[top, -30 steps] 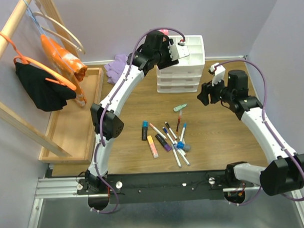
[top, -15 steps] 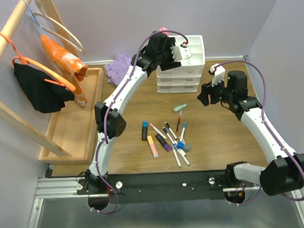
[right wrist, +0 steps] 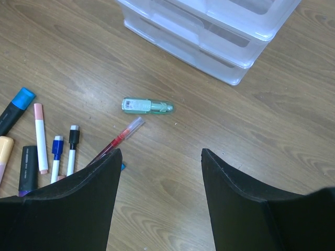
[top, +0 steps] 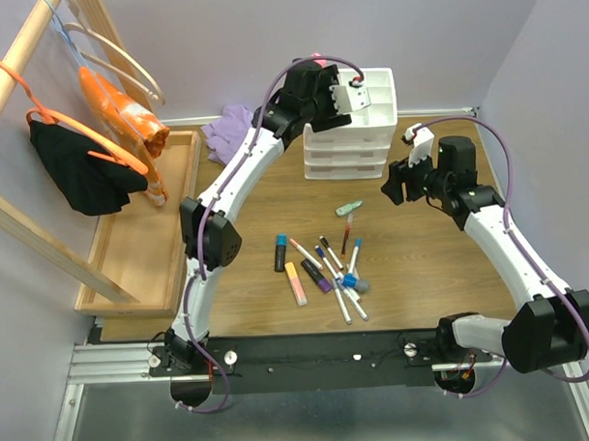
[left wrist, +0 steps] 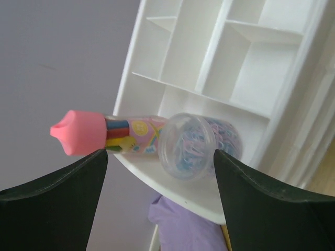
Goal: Sort the stationery into containers
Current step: Place the stationery in the storage box, then pick up the pen from the center of the board.
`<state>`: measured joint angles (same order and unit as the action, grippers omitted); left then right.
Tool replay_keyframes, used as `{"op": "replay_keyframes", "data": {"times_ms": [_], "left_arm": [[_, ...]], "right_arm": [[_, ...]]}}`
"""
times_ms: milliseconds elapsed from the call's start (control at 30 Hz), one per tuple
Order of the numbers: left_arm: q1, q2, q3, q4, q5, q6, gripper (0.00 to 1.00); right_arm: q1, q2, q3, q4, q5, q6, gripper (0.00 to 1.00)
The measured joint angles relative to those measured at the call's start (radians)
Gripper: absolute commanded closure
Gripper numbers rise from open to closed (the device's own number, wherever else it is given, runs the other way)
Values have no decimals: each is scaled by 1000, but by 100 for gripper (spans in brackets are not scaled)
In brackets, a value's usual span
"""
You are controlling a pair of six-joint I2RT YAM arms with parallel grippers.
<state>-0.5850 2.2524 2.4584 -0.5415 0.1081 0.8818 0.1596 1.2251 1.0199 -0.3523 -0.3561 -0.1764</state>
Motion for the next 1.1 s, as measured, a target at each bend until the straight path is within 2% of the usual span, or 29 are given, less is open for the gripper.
{"op": "replay_keyframes", "data": {"times_ms": [133, 267, 467, 600, 700, 867, 933, 1100], "left_arm": [[0, -121, -177, -5, 6, -12, 9], [0, -341, -402, -21, 23, -95, 9], [0, -798, -787, 49, 13, -366, 9], [-2, -1007, -1010, 64, 1, -496, 10], [-5, -1058, -1149, 59, -1, -547, 11], [-5, -1037, -1336, -8, -24, -570, 11], [-5, -1041, -1374, -39, -33, -576, 10], [-4, -1075, -1417, -42, -57, -596, 9]], "right_arm": [[0, 1, 0, 0, 0, 0, 30], [0, 0, 0, -1, 0, 0, 30], [0, -1, -14, -4, -5, 35, 30], [0, 10, -16, -5, -11, 127, 30], [0, 28, -22, 0, -17, 218, 33], [-1, 37, -32, -8, -79, 279, 36], [-1, 36, -28, -27, -120, 255, 36], [43, 36, 61, -186, -201, 34, 41]]}}
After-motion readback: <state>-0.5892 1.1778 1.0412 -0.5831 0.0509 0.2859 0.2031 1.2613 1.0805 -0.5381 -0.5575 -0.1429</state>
